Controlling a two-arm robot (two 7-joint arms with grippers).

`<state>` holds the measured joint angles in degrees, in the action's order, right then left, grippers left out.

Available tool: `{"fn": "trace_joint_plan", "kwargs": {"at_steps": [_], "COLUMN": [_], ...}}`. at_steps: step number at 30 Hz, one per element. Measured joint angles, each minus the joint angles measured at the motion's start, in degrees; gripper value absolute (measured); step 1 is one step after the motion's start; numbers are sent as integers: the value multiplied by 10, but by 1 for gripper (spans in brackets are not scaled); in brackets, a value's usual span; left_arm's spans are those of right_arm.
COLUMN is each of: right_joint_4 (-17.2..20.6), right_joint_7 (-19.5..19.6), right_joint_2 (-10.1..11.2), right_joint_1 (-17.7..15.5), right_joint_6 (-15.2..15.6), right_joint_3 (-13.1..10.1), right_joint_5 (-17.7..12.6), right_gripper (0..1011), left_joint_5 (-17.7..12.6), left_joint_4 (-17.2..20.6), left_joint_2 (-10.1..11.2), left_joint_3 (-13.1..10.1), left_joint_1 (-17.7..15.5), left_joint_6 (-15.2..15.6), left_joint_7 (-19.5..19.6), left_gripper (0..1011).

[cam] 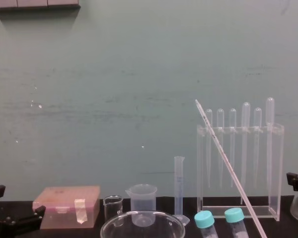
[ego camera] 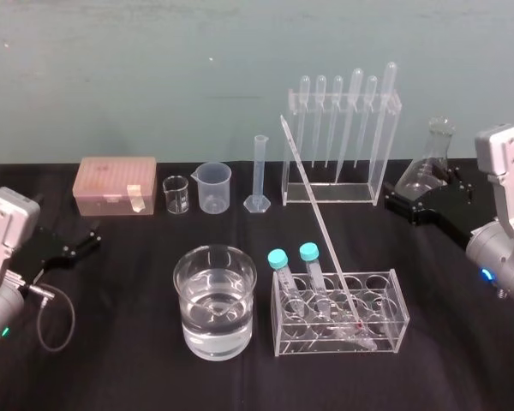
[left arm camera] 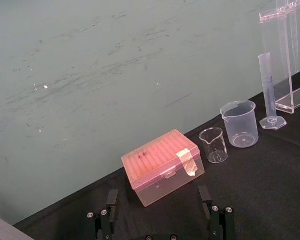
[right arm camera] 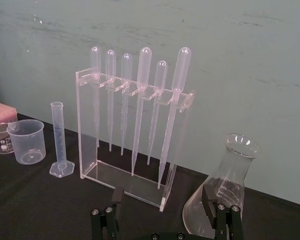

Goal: Hold the thermometer with one hand and immerse one end into the beaker, then reinsert it into the test tube rack.

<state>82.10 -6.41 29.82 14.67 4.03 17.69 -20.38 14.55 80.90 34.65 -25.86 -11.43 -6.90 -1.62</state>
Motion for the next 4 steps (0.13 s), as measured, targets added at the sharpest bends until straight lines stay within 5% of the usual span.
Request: {"fn": "trace_joint_plan", "kwargs": {"at_steps": [4], "right_joint_4": [1], "right_joint_7": [0], "right_joint_2": [0], "right_joint_1": [0], "right_joint_6": [-2], "right_joint_3": [-1], "right_joint_5": [-1], "right_gripper": [1003], "left_joint_5": [0], "left_joint_4": [0], "left_joint_2": [0], "left_joint_3": [0], "left_joint_1": [0], "left_joint_6": [0], "left_joint_7": [0], "left_gripper": [1008]}}
